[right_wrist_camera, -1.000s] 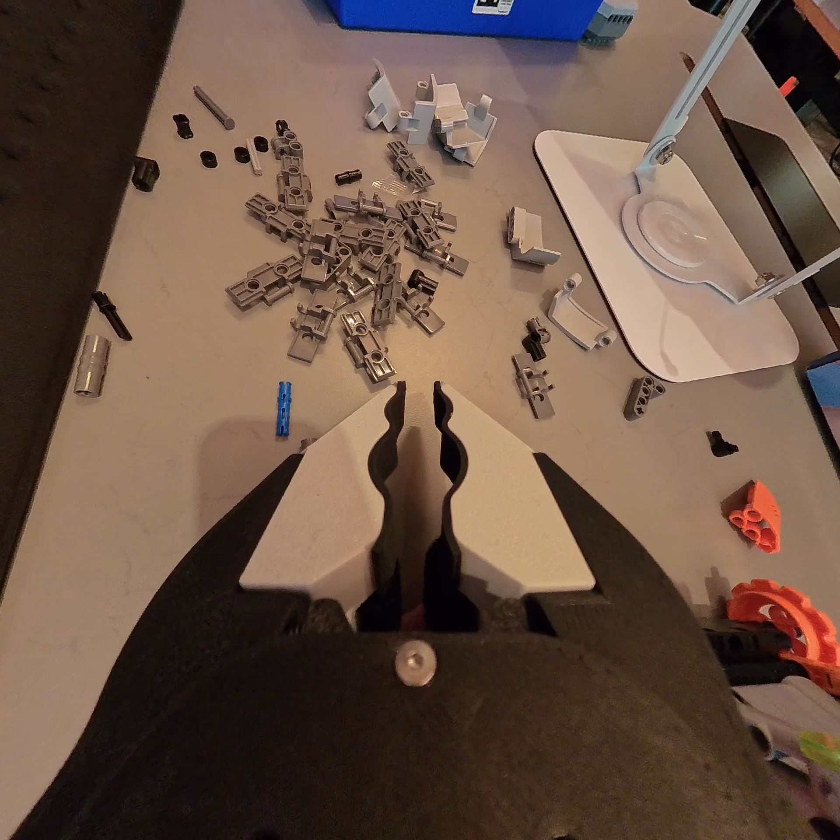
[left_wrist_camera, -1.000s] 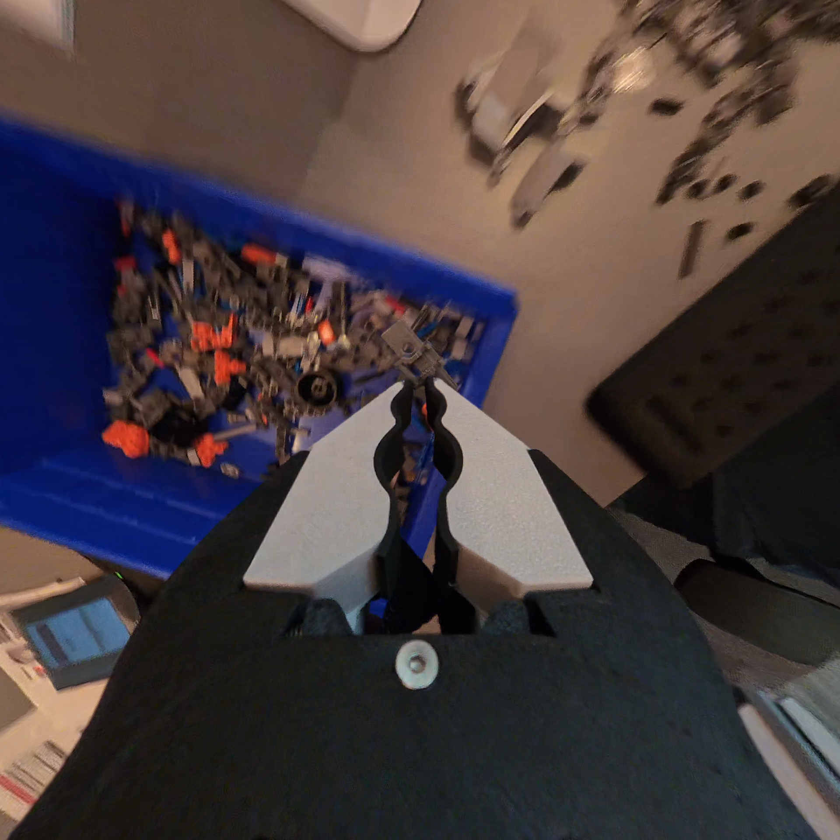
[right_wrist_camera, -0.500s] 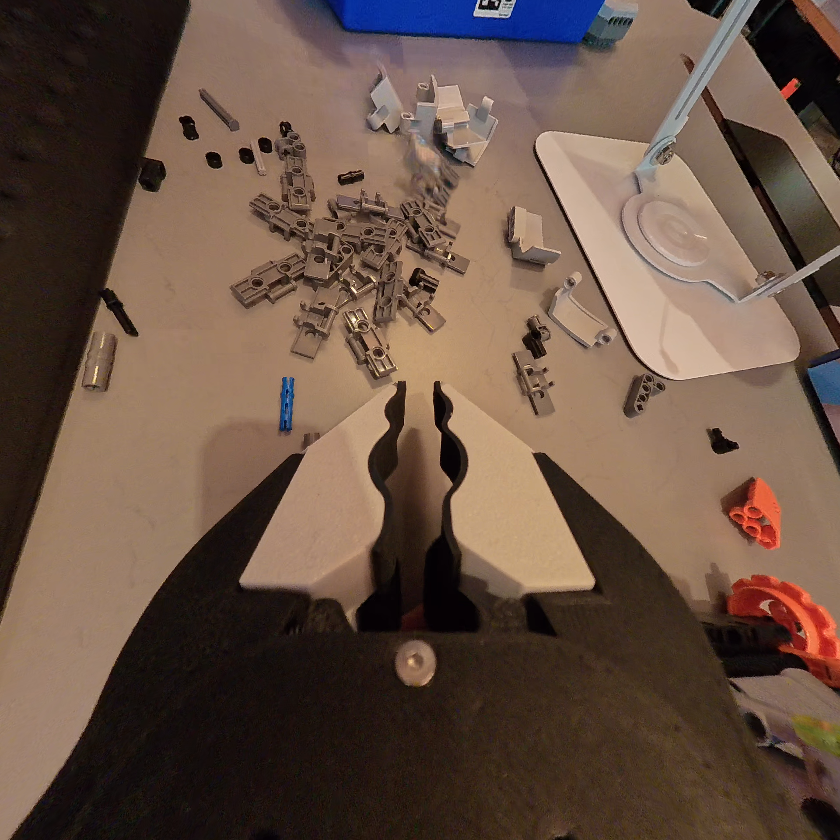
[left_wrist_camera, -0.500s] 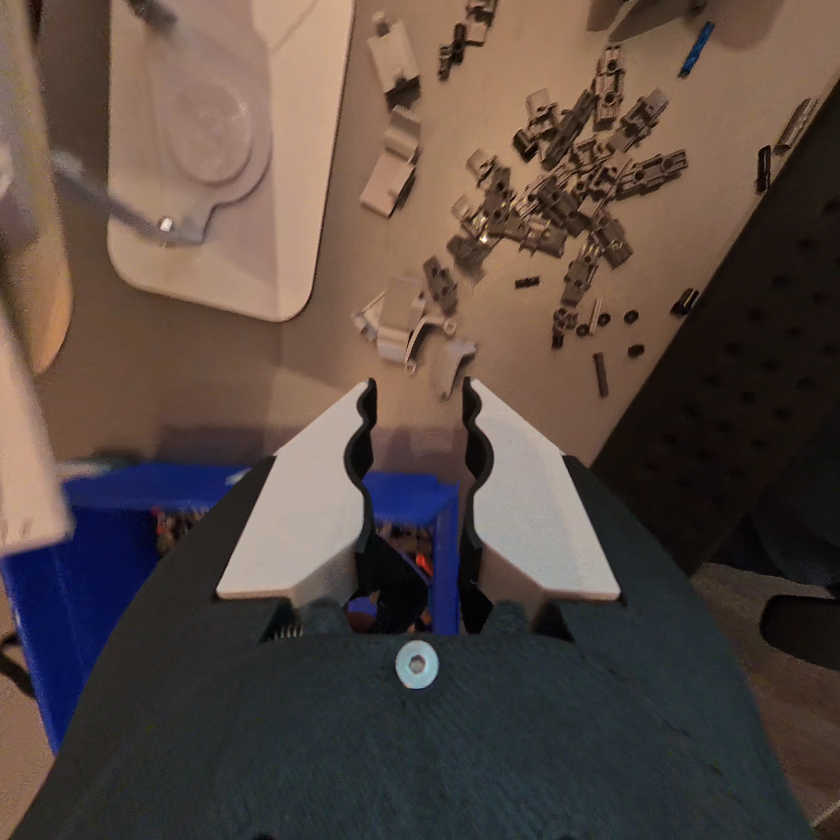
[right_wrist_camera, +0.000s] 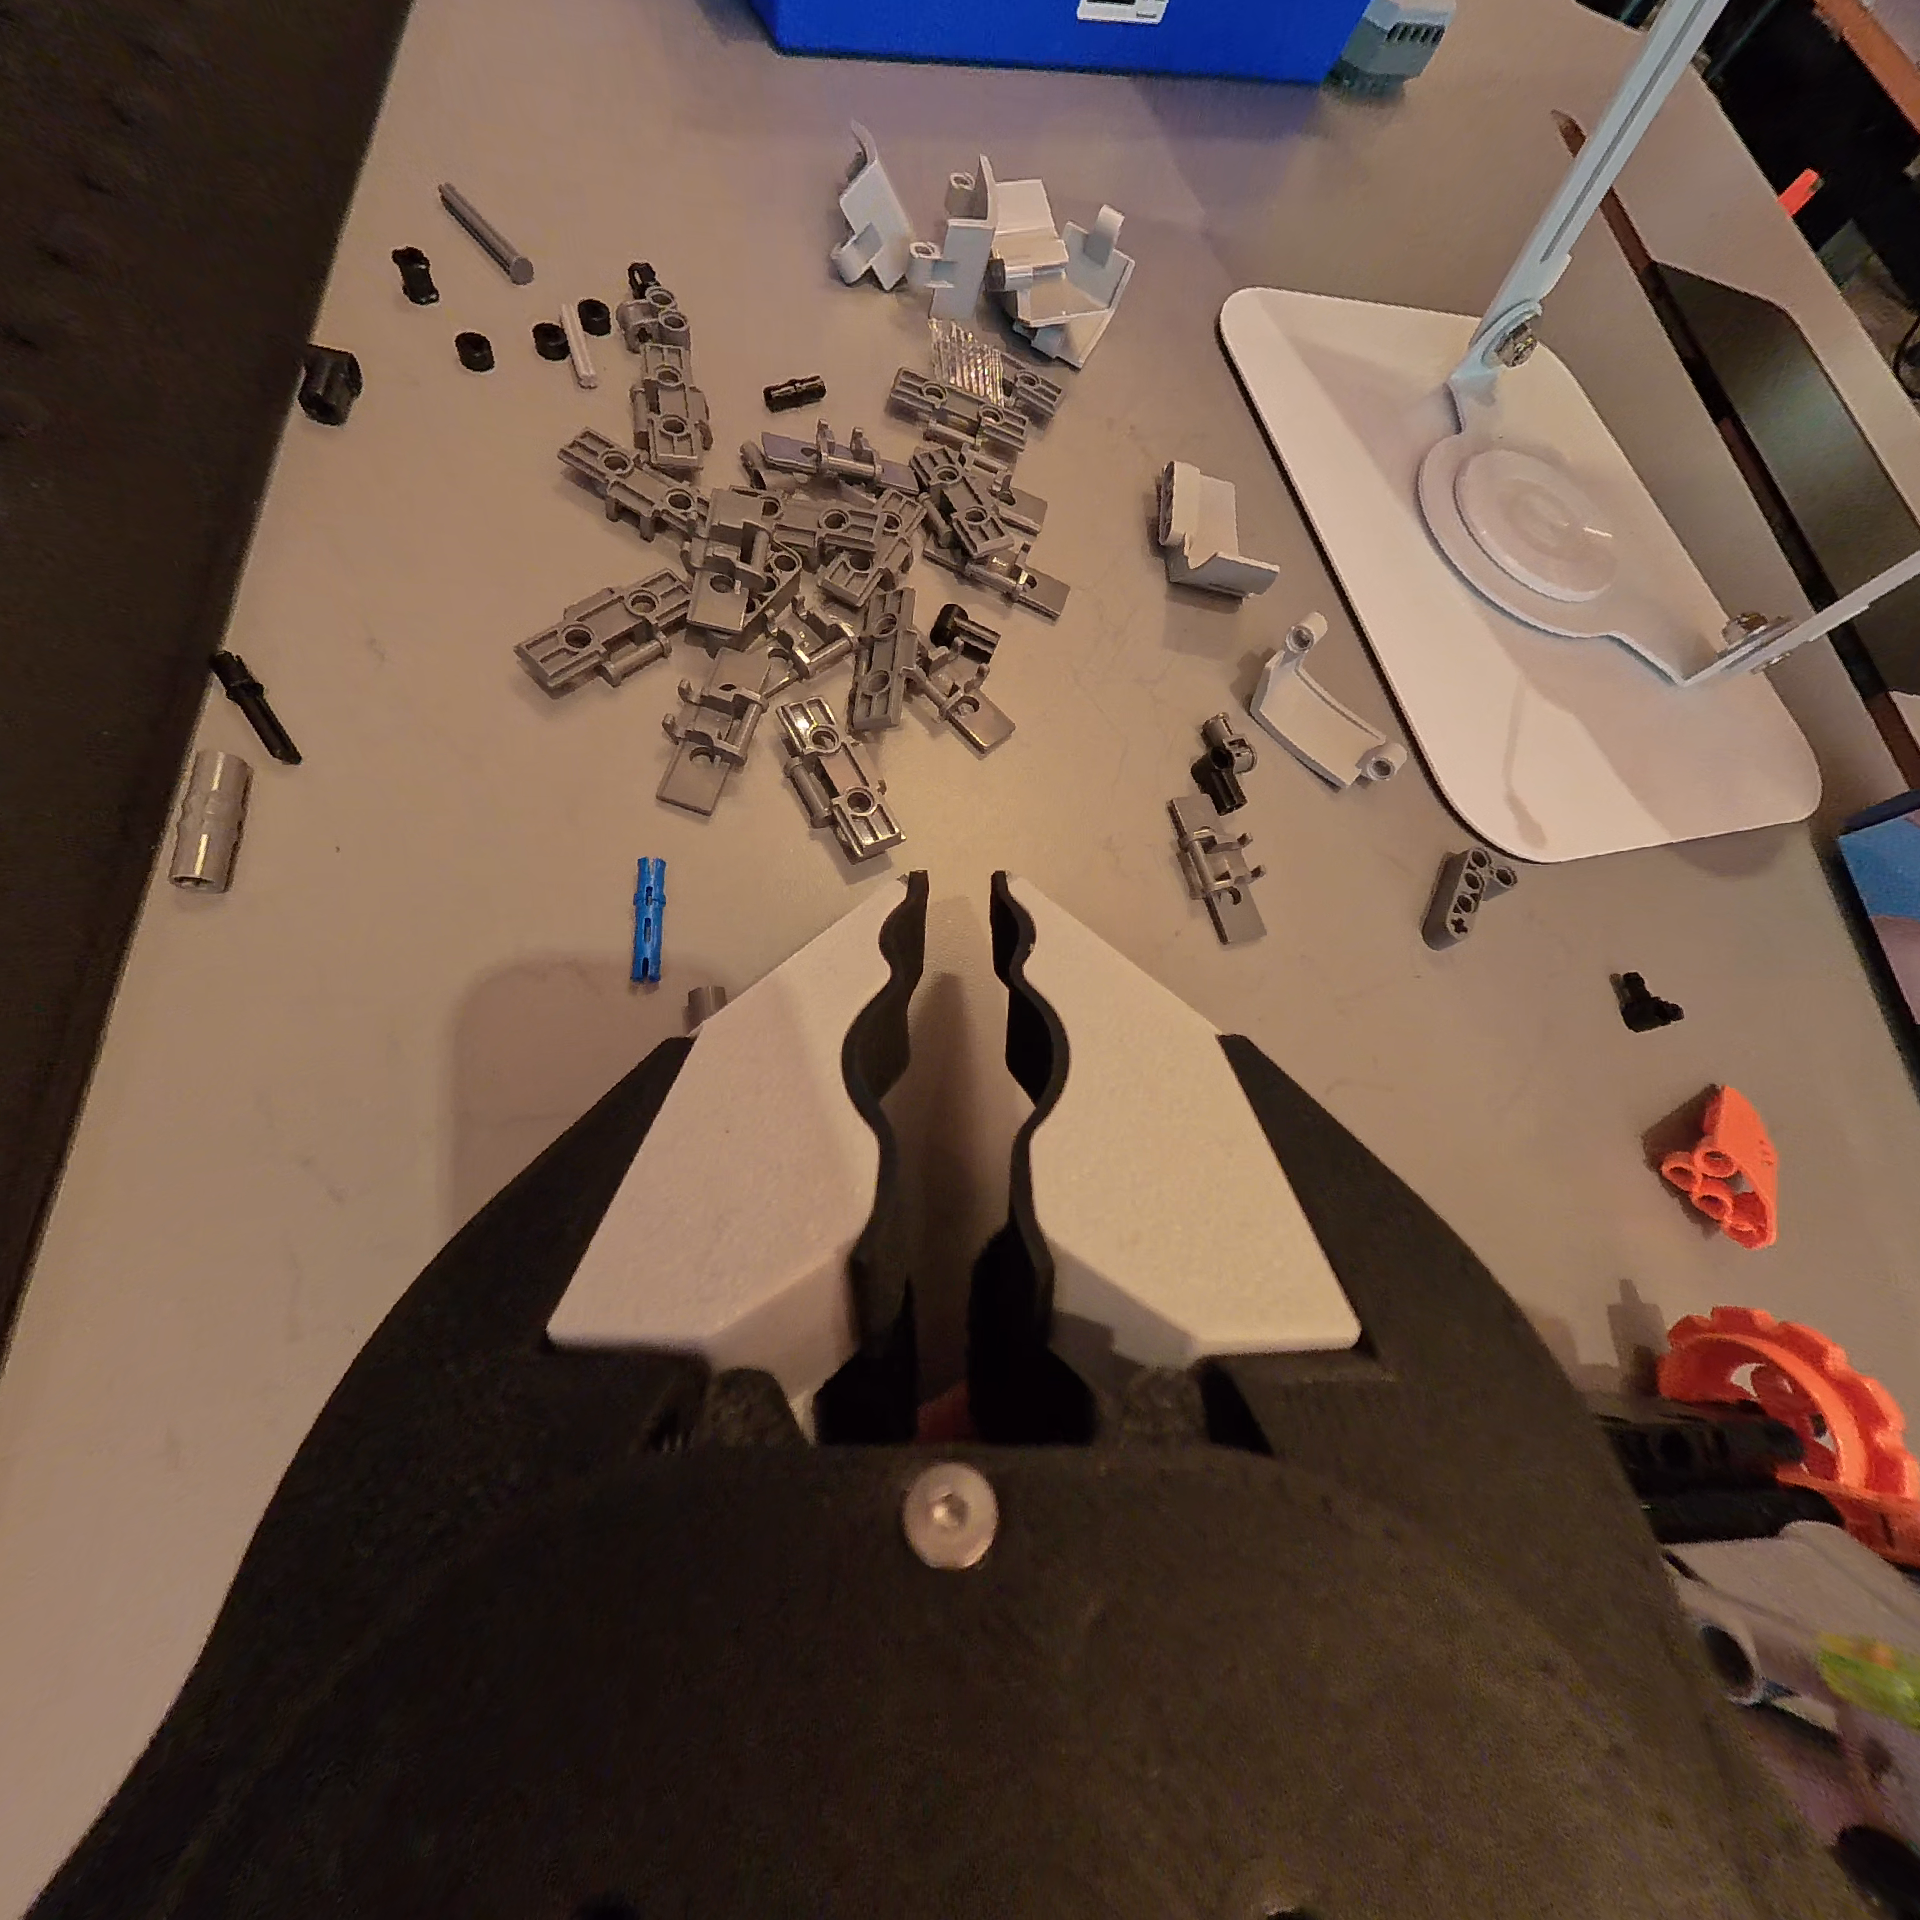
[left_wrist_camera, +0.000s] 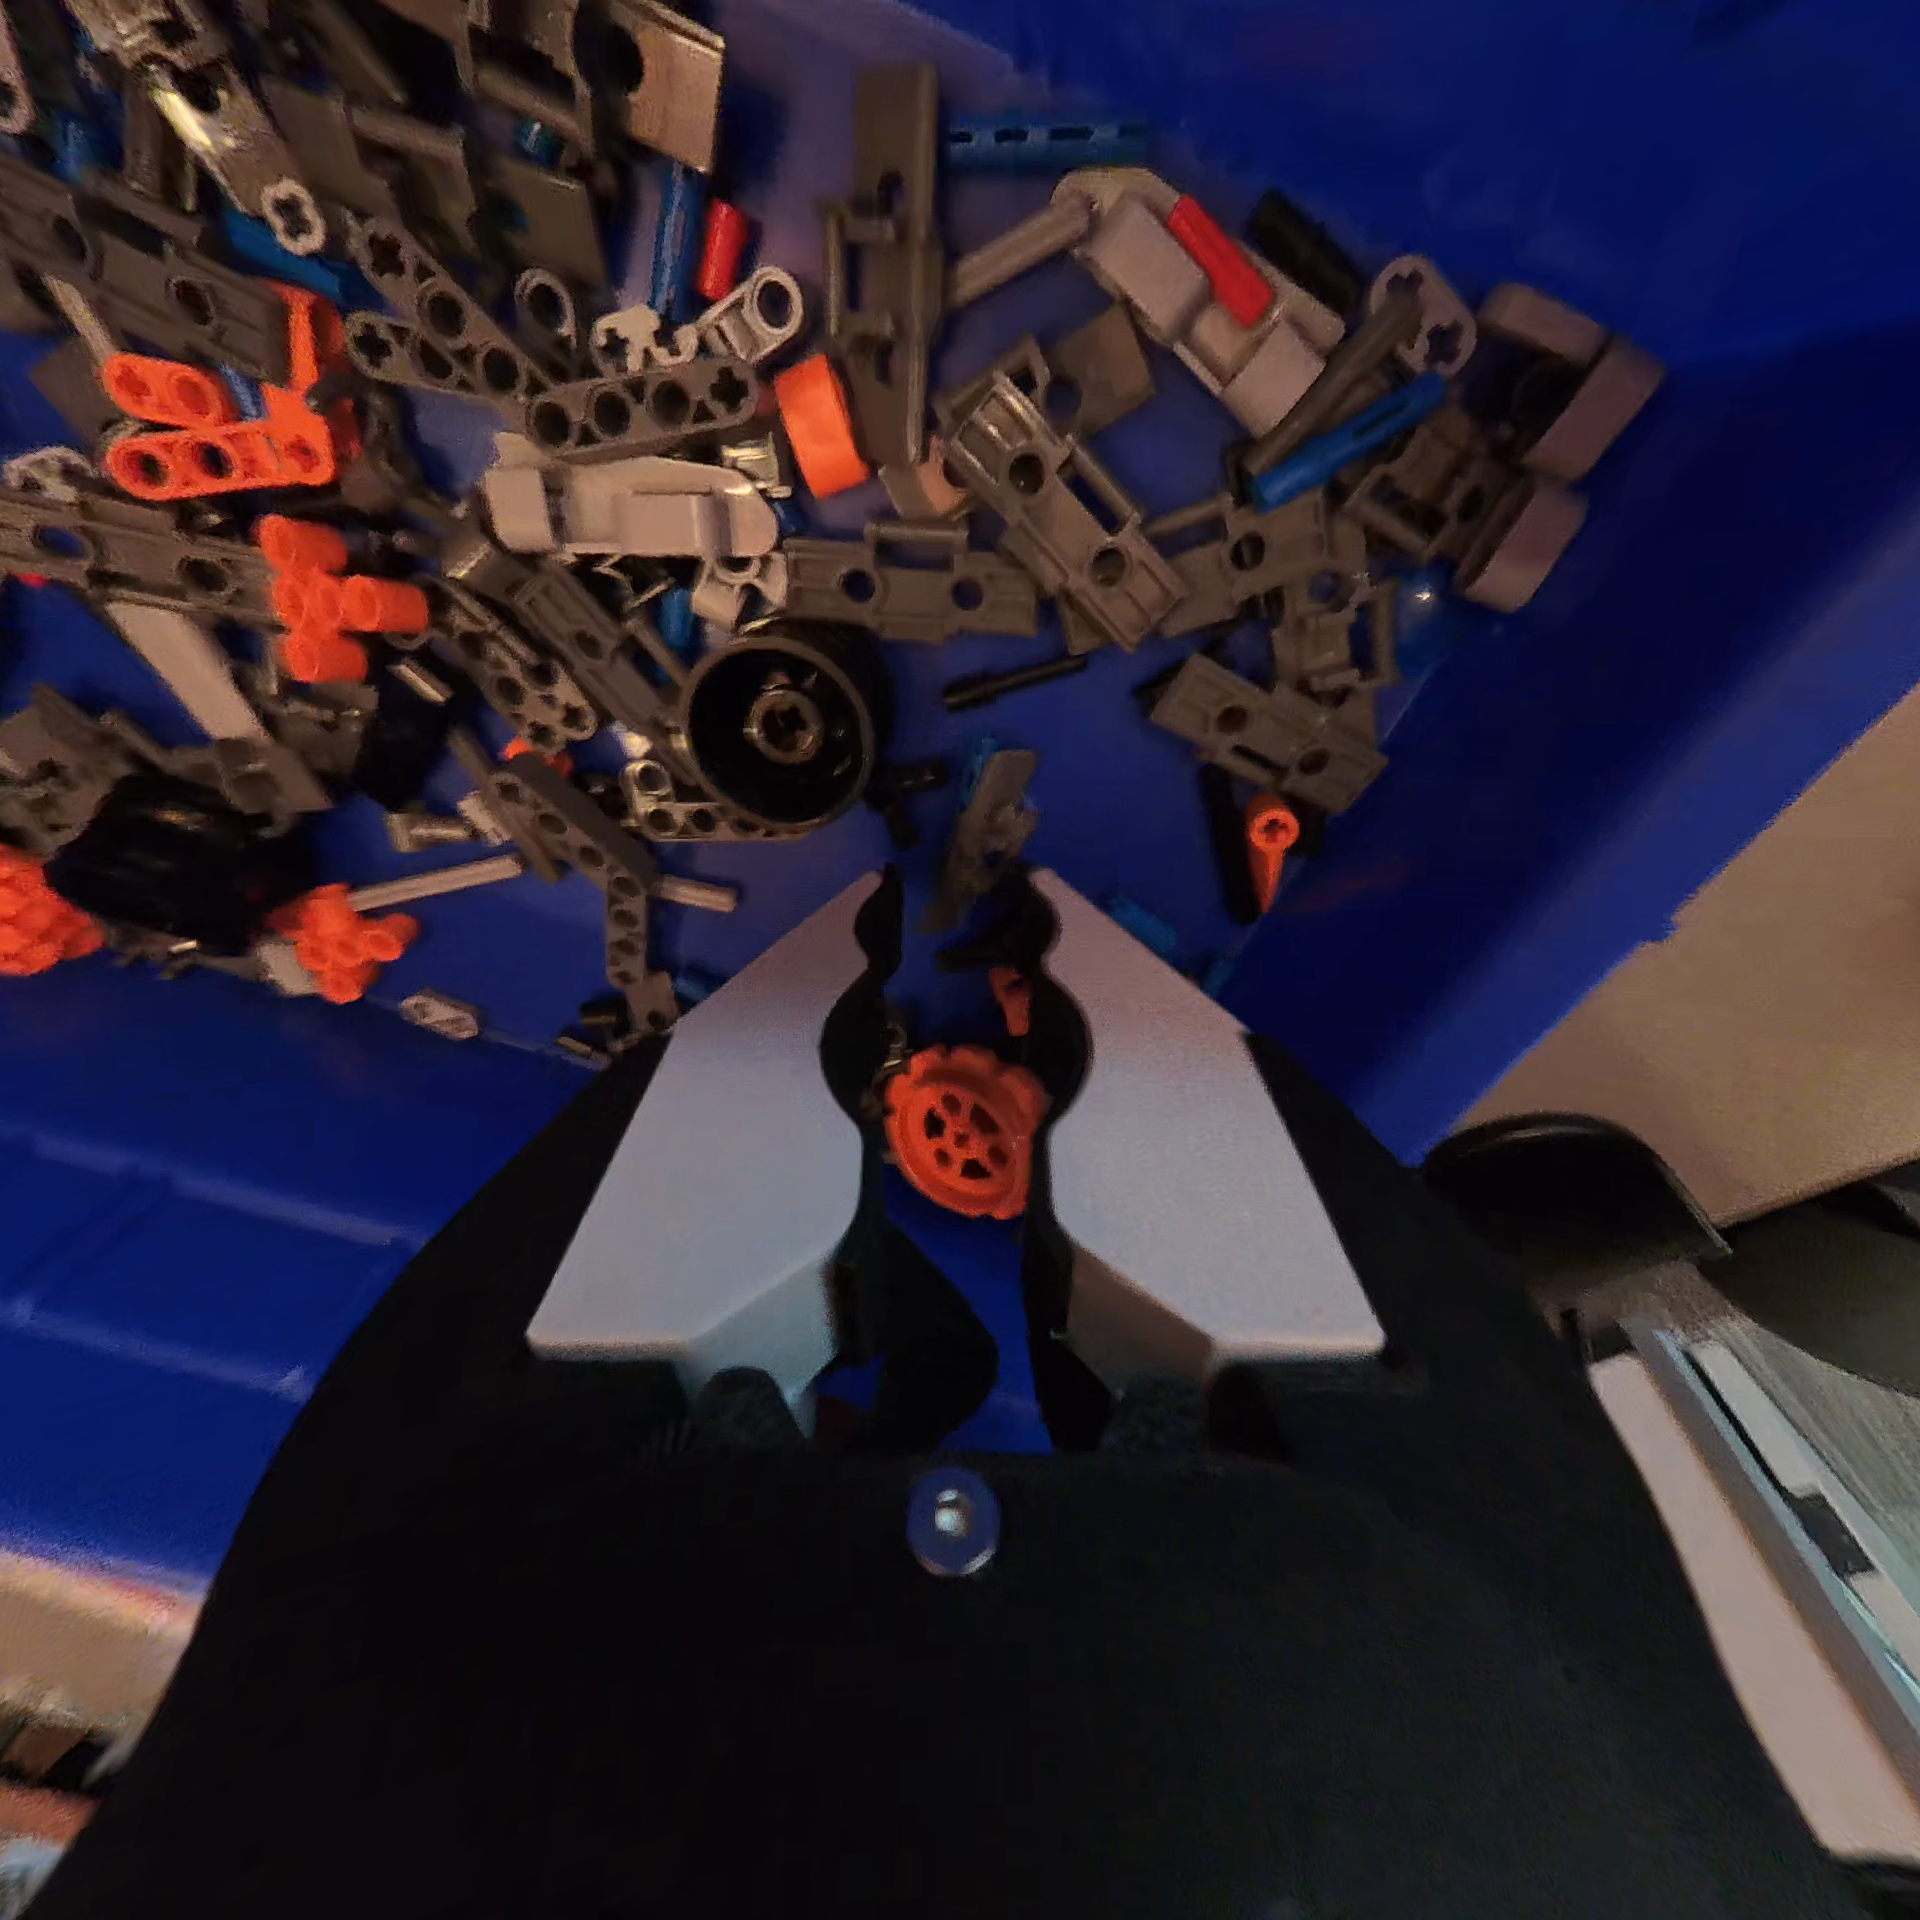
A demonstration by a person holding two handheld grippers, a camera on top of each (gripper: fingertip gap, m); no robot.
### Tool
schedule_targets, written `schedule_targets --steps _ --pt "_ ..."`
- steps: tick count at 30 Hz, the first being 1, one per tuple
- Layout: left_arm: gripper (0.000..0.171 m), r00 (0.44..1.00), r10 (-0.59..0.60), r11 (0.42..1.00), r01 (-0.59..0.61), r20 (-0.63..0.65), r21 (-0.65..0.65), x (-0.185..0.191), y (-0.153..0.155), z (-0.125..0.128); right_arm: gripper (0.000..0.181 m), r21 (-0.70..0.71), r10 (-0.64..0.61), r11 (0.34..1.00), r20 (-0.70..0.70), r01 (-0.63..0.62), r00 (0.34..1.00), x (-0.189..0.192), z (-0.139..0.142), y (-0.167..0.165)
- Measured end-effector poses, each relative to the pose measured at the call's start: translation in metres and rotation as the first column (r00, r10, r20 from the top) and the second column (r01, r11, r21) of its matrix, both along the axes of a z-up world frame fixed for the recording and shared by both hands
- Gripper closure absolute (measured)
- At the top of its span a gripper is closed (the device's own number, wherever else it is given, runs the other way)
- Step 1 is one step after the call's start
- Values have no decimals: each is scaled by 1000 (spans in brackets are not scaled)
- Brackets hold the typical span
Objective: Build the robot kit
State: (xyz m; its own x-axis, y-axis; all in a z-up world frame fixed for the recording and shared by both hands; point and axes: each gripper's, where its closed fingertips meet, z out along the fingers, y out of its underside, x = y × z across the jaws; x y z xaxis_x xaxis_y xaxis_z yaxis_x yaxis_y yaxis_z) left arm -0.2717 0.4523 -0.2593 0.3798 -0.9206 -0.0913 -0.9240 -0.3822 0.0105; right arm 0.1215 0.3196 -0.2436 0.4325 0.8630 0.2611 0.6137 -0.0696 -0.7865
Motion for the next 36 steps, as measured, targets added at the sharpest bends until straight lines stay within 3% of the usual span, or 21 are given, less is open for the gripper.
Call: schedule_targets --steps 5,8,10,12,14,17,19,21,23,25,30,32,36 --pt "158 1000 -4 1000 4 24 -7 6 -8 8 171 -3 1 1000 -3 -1 1000 0 0 0" --pt "158 995 -20 998 14 102 55 20 -10 46 171 -3 1 1000 -4 -1 1000 0 0 0" --pt "158 975 -67 994 48 213 98 51 -18 85 171 -5 1 1000 -3 -1 1000 0 0 0" --pt "159 944 -187 975 145 274 167 93 -31 118 171 -6 1 1000 -3 -1 1000 0 0 0" --pt "158 900 -306 947 253 311 199 140 -50 133 172 -6 1 1000 -3 -1 1000 0 0 0" --pt "158 852 -433 899 383 293 214 194 -65 124 172 -3 1 1000 -2 -1 1000 0 0 0" --pt "154 845 -439 897 397 304 193 219 -67 108 172 -3 3 1000 -4 -3 1000 0 0 0" --pt "135 854 -442 894 395 275 213 227 -58 91 172 -3 4 1000 -5 -4 1000 0 0 -1" --pt "127 866 -412 910 373 285 183 220 -54 85 172 -4 6 1000 -8 -6 1000 0 1 -1" --pt "124 885 -362 926 305 295 221 204 -41 97 172 -4 7 1000 -7 -7 1000 0 1 -1" --pt "132 946 -194 955 121 261 272 116 -8 127 171 -9 7 1000 -10 -7 1000 0 1 -1" --pt "133 963 -95 978 43 251 204 83 -4 114 171 -8 6 1000 -7 -6 1000 0 0 -1" --pt "132 961 52 995 -73 273 69 62 1 63 172 -5 -1 1000 -2 1 1000 0 0 0"
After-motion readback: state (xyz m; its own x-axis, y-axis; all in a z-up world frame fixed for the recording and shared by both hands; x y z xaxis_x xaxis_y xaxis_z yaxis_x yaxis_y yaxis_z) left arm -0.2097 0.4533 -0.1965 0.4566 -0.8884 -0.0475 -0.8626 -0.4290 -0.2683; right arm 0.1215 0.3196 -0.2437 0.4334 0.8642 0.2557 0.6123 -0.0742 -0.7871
